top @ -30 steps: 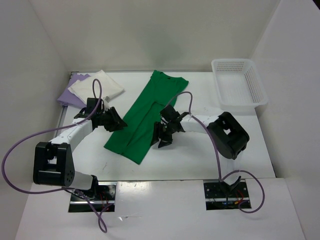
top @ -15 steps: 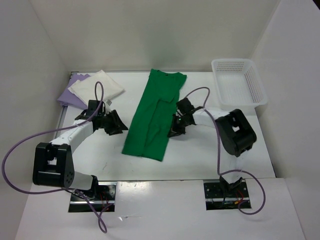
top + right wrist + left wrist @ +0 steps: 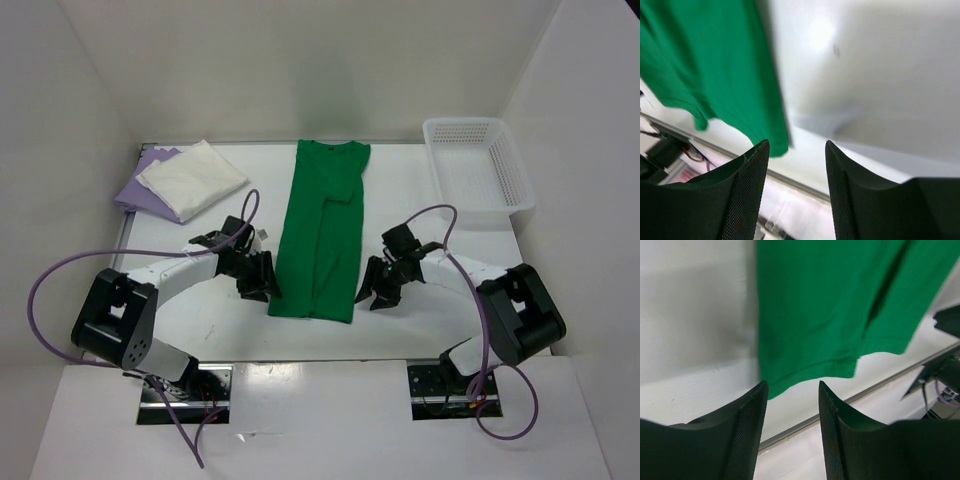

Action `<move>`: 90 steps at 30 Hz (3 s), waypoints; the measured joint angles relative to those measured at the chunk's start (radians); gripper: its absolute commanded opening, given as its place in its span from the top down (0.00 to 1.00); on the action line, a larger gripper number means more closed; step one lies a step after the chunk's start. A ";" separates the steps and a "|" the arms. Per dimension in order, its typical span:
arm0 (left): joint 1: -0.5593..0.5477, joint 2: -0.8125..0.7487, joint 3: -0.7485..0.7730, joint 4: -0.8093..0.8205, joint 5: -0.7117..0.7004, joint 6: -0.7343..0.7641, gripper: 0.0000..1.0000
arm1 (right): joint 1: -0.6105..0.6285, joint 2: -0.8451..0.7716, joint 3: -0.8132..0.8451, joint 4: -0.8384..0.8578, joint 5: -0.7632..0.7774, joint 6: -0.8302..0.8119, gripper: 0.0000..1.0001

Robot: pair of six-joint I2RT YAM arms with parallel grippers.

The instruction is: Fold and stack the t-shirts

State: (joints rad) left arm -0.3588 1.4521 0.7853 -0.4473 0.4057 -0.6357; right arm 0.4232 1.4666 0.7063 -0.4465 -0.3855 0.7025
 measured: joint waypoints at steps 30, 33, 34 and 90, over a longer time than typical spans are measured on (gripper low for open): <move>-0.023 0.100 -0.054 0.008 0.001 -0.048 1.00 | 0.144 0.050 -0.084 0.126 -0.089 0.149 1.00; -0.027 0.060 -0.082 -0.014 0.030 -0.050 1.00 | 0.175 0.027 -0.085 0.109 -0.085 0.159 1.00; -0.029 0.037 -0.089 -0.033 0.039 -0.050 1.00 | 0.197 0.007 -0.086 0.097 -0.087 0.166 1.00; 0.139 0.361 0.524 0.251 -0.058 -0.121 0.67 | -0.150 0.469 0.774 -0.055 0.007 -0.199 1.00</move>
State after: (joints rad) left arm -0.2195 1.8133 1.3094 -0.1967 0.3473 -0.7563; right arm 0.2733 1.9358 1.4807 -0.5011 -0.3782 0.5034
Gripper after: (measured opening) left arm 0.350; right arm 0.018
